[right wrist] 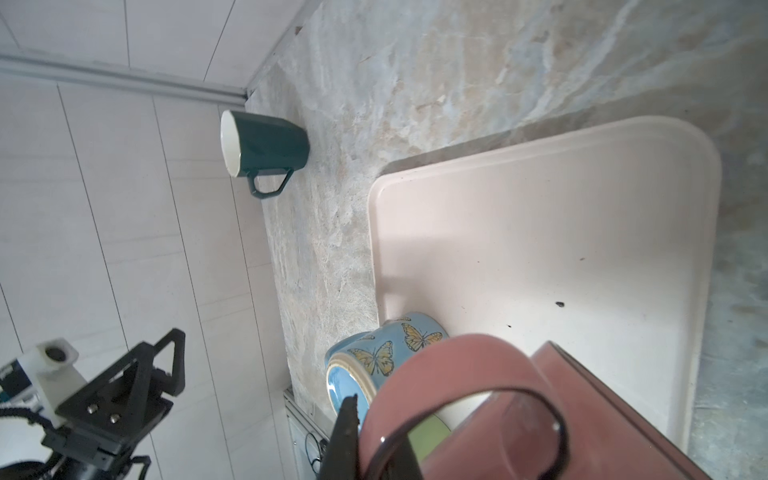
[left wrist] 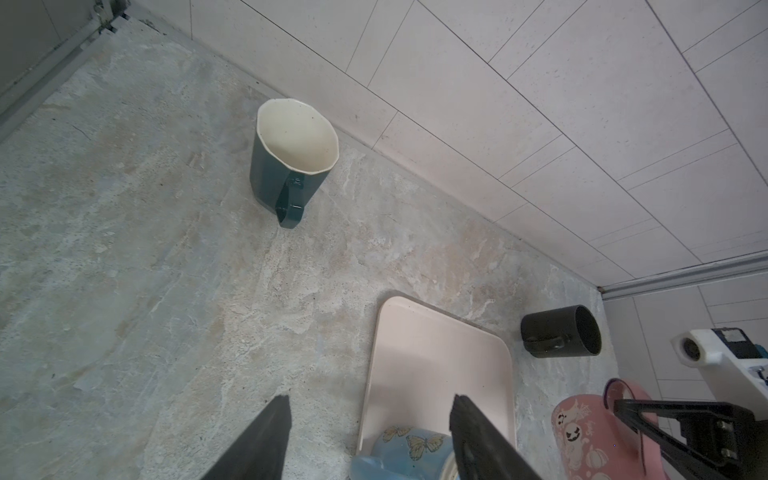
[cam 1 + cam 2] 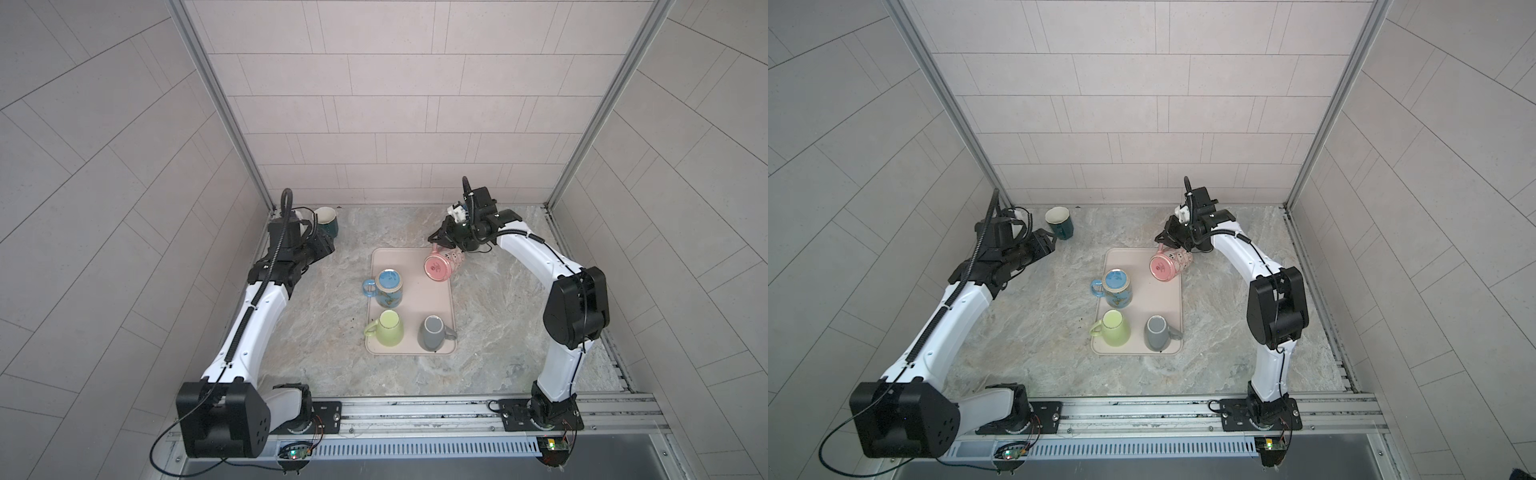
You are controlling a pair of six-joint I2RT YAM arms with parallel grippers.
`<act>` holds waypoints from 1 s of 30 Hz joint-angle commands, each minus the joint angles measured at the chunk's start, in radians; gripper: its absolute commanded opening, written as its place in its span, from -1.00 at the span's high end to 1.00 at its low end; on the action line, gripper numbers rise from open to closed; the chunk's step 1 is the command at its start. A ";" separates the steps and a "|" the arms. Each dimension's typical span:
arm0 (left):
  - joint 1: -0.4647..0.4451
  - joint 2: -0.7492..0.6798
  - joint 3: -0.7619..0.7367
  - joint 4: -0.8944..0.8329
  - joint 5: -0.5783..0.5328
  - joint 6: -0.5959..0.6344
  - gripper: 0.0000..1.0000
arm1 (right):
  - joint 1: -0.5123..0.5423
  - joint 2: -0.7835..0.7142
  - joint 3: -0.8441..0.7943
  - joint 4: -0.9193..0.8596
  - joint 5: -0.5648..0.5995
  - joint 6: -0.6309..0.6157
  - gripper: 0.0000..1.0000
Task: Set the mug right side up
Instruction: 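Lift the pink mug with the right gripper toward the left gripper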
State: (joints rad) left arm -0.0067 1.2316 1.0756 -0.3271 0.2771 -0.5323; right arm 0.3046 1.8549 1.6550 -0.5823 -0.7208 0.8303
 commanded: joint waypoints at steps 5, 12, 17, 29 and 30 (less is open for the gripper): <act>0.002 0.056 0.112 0.015 0.083 -0.067 -0.23 | 0.090 -0.148 -0.060 0.099 0.019 -0.254 1.00; -0.064 0.141 0.231 0.012 0.268 -0.107 -0.15 | 0.143 -0.337 -0.303 0.602 -0.018 -0.353 1.00; -0.172 0.198 0.356 -0.118 0.284 -0.037 -0.14 | 0.174 -0.427 -0.366 0.710 -0.041 -0.496 1.00; -0.291 0.227 0.519 -0.239 0.350 0.029 -0.14 | 0.284 -0.448 -0.237 0.286 0.022 -0.969 1.00; -0.298 0.223 0.520 -0.240 0.355 0.029 -0.14 | 0.288 -0.444 -0.230 0.272 0.028 -0.980 1.00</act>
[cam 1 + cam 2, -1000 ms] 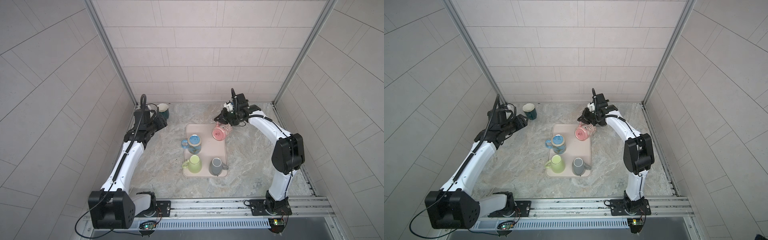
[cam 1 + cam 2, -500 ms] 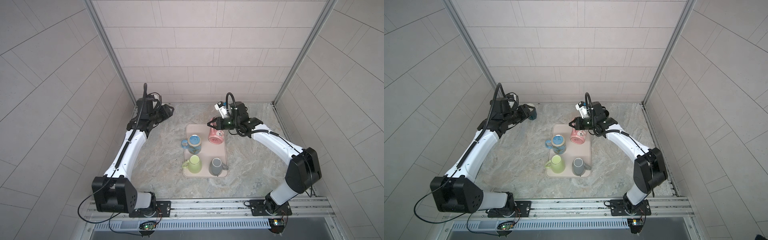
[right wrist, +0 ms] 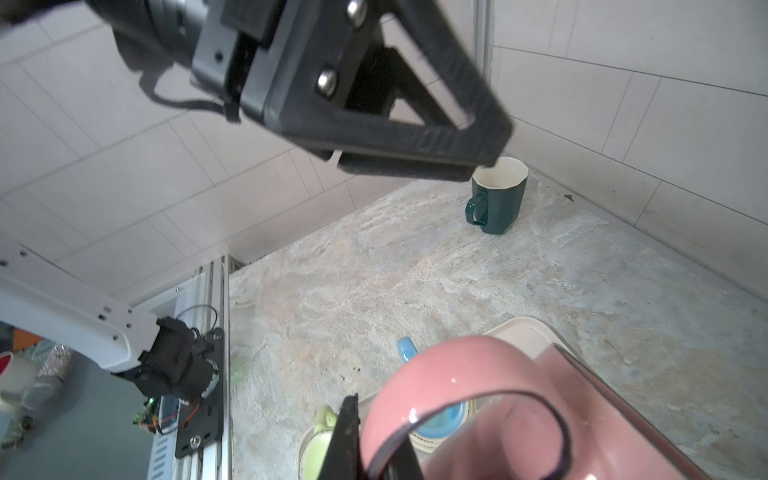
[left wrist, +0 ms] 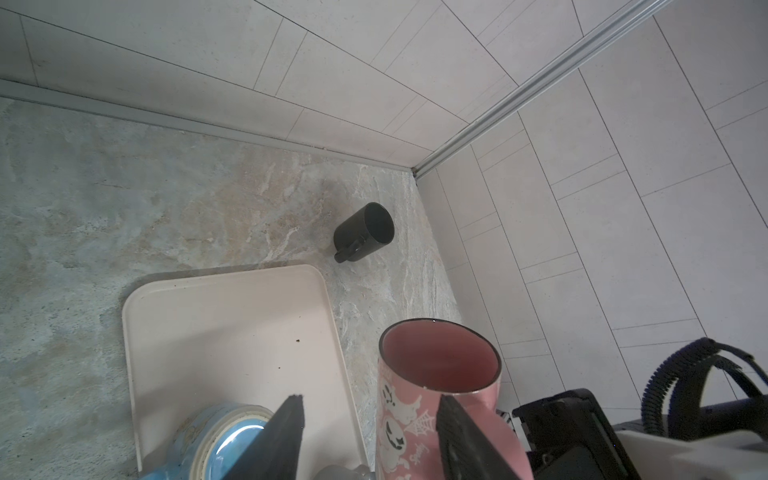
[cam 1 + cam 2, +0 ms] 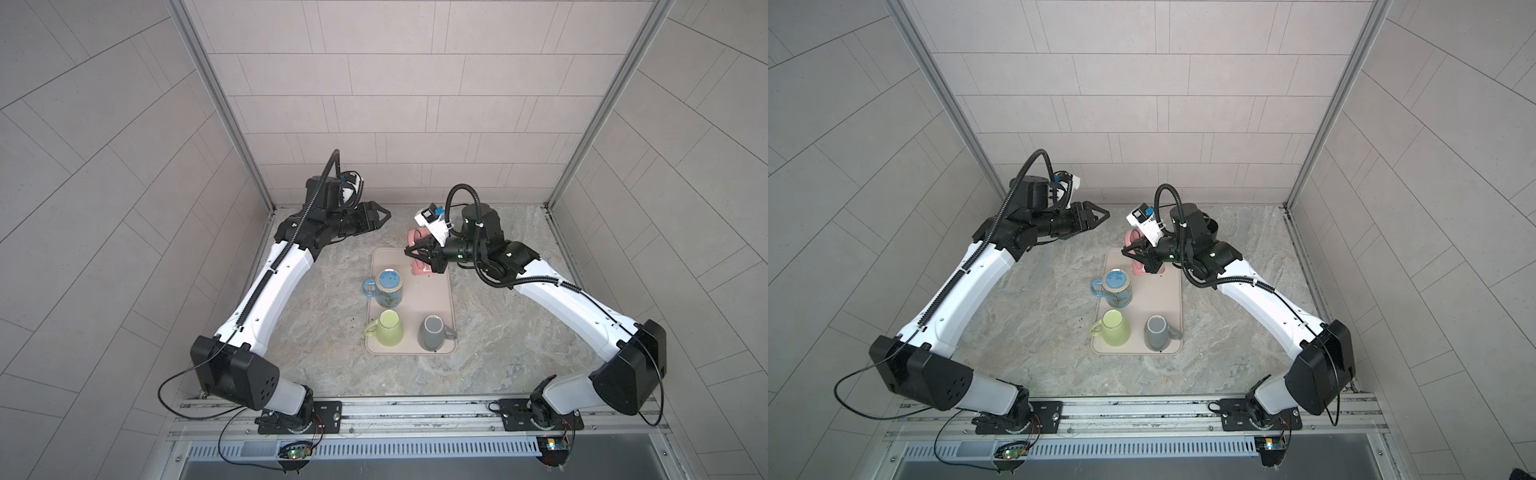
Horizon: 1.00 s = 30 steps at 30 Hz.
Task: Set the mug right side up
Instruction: 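Lift the pink mug with the right gripper toward the left gripper, then grasp the pink mug with the left gripper, release the right gripper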
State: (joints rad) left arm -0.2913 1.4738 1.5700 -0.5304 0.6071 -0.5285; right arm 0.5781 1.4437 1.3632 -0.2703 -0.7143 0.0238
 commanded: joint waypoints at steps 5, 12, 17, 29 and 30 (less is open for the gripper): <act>-0.057 -0.021 0.025 -0.050 0.043 0.026 -0.14 | 0.027 -0.013 0.088 -0.071 0.051 -0.212 1.00; -0.093 -0.031 0.013 -0.060 0.053 0.020 -0.13 | 0.036 0.023 0.122 -0.092 0.113 -0.235 1.00; -0.098 -0.042 0.000 -0.051 0.071 0.008 -0.13 | 0.043 0.048 0.144 -0.094 0.147 -0.246 1.00; -0.129 -0.027 -0.032 -0.033 0.086 -0.010 -0.12 | 0.047 0.102 0.190 -0.063 0.153 -0.236 1.00; -0.131 -0.026 -0.035 -0.032 0.085 -0.011 -0.12 | 0.046 0.104 0.191 -0.058 0.147 -0.233 1.00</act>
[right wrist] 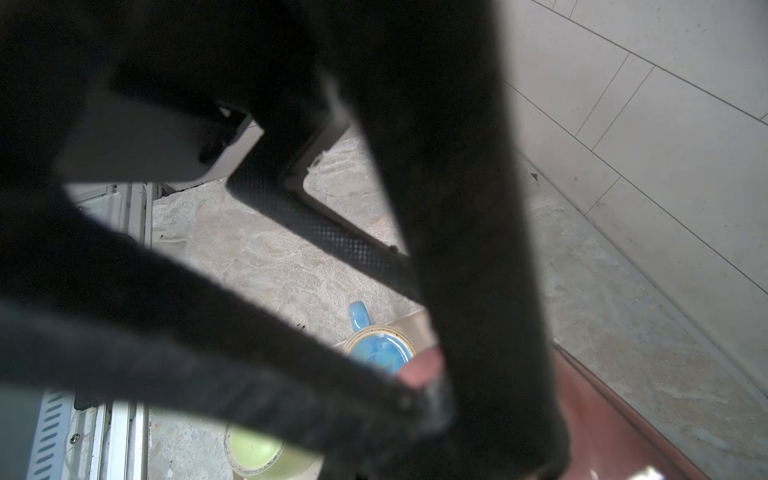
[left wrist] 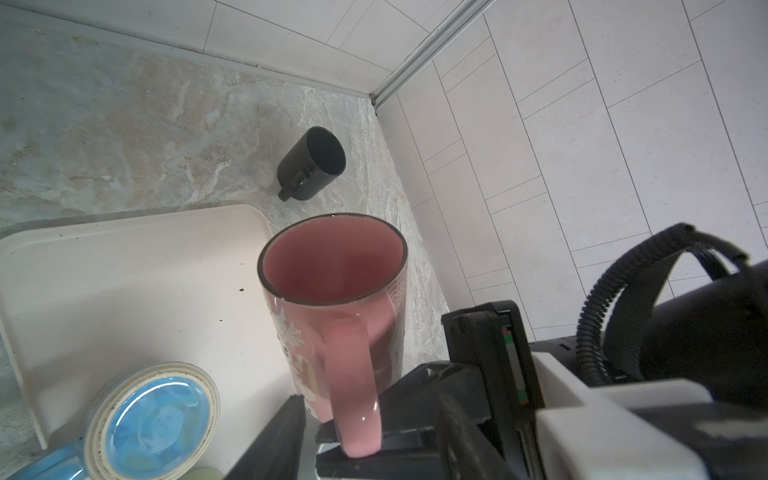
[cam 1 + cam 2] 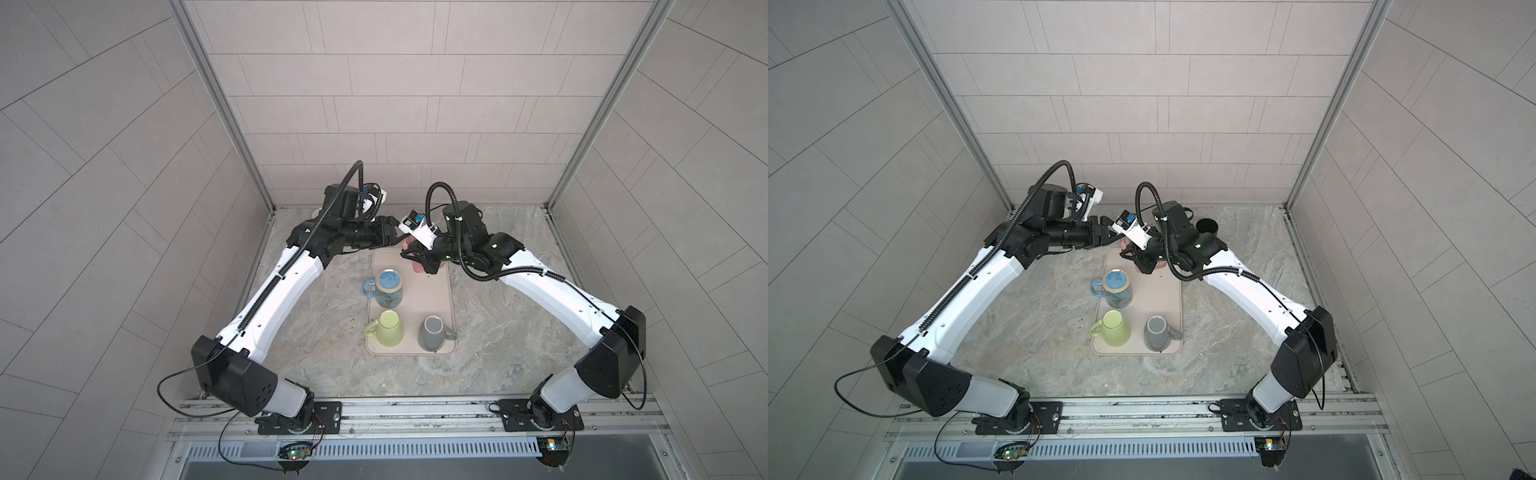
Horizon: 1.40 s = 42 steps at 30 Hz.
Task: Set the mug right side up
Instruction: 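Grasp the pink mug with the left gripper, release the right gripper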
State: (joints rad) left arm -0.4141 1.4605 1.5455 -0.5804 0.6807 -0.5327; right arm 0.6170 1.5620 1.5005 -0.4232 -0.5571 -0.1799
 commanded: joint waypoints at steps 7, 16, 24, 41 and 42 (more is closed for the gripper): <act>-0.016 0.001 -0.031 0.040 0.004 -0.013 -0.11 | 0.012 -0.014 0.062 0.104 -0.019 -0.022 1.00; -0.016 0.028 -0.036 0.053 0.013 -0.014 -0.05 | 0.023 -0.008 0.076 0.089 -0.020 -0.031 1.00; -0.017 0.033 -0.050 0.035 0.011 0.000 -0.03 | 0.030 0.006 0.104 0.074 -0.016 -0.048 1.00; -0.018 0.045 -0.045 -0.031 0.007 0.028 0.46 | 0.034 0.018 0.136 0.042 0.026 -0.096 1.00; -0.017 0.044 -0.045 -0.034 0.007 0.029 0.50 | 0.035 0.019 0.140 0.038 0.030 -0.101 1.00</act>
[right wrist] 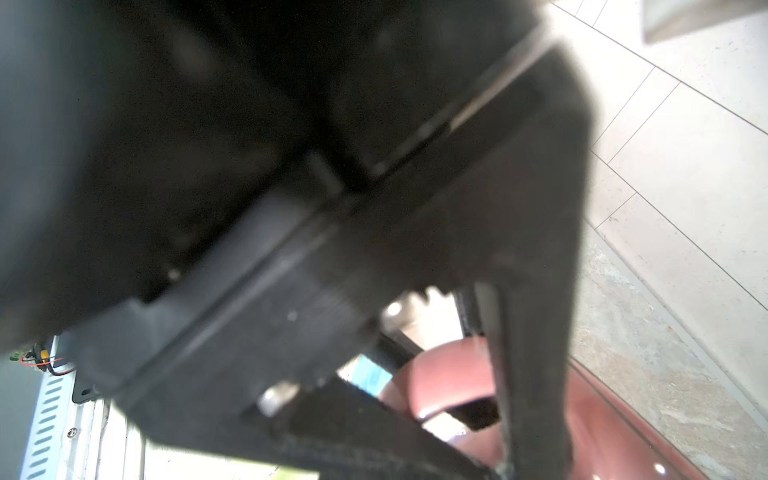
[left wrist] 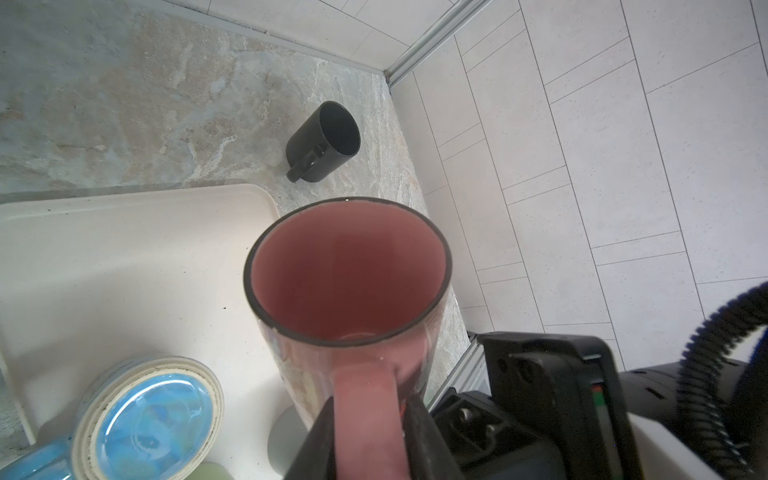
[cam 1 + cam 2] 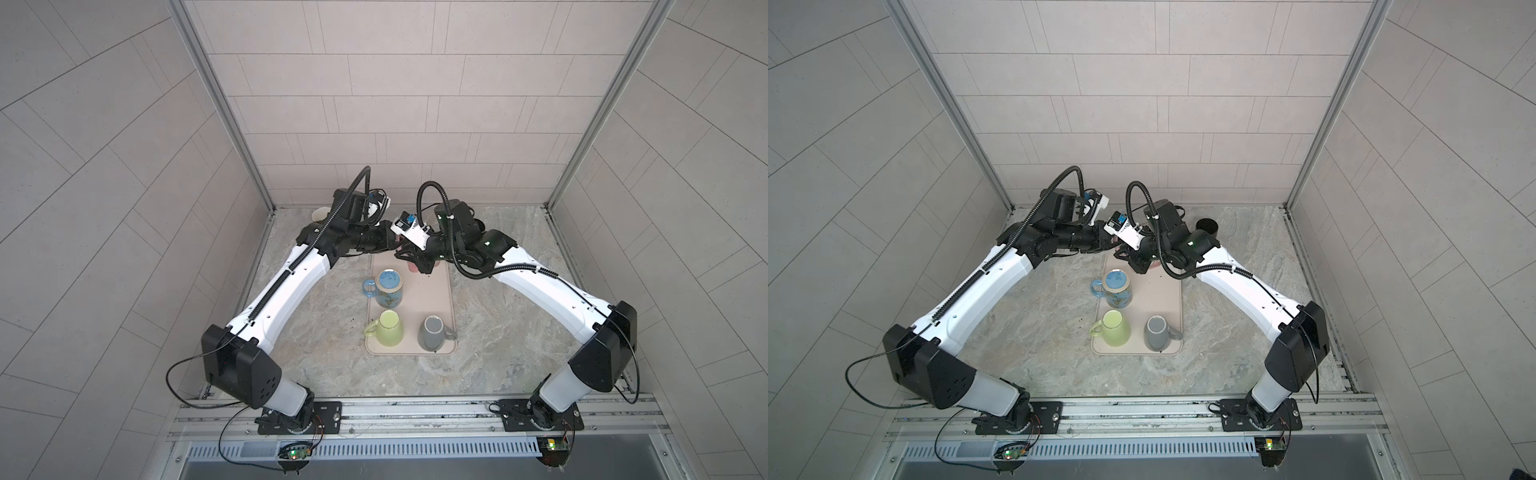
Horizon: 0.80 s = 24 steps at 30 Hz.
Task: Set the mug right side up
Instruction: 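Grasp the pink mug with the left gripper, release the right gripper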
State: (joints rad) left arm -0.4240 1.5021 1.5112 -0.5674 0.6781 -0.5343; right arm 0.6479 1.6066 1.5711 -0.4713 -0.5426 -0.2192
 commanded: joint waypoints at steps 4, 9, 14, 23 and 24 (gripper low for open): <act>-0.007 0.007 -0.008 -0.055 0.014 0.031 0.77 | 0.005 -0.022 0.078 0.077 0.032 -0.077 1.00; -0.007 0.015 -0.009 -0.049 0.023 0.030 1.00 | 0.003 -0.024 0.080 0.075 0.048 -0.086 1.00; -0.007 -0.004 -0.026 0.007 0.011 0.007 1.00 | 0.003 -0.030 0.063 0.091 0.072 -0.077 1.00; -0.006 -0.016 -0.021 0.039 0.002 0.006 1.00 | 0.002 -0.054 0.011 0.140 0.105 -0.064 0.80; -0.007 -0.017 -0.020 0.040 -0.002 0.005 1.00 | 0.002 -0.055 0.010 0.140 0.107 -0.065 0.78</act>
State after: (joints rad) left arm -0.4191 1.5021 1.5028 -0.5137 0.6727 -0.5751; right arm 0.6498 1.6085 1.5707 -0.4431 -0.4839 -0.2535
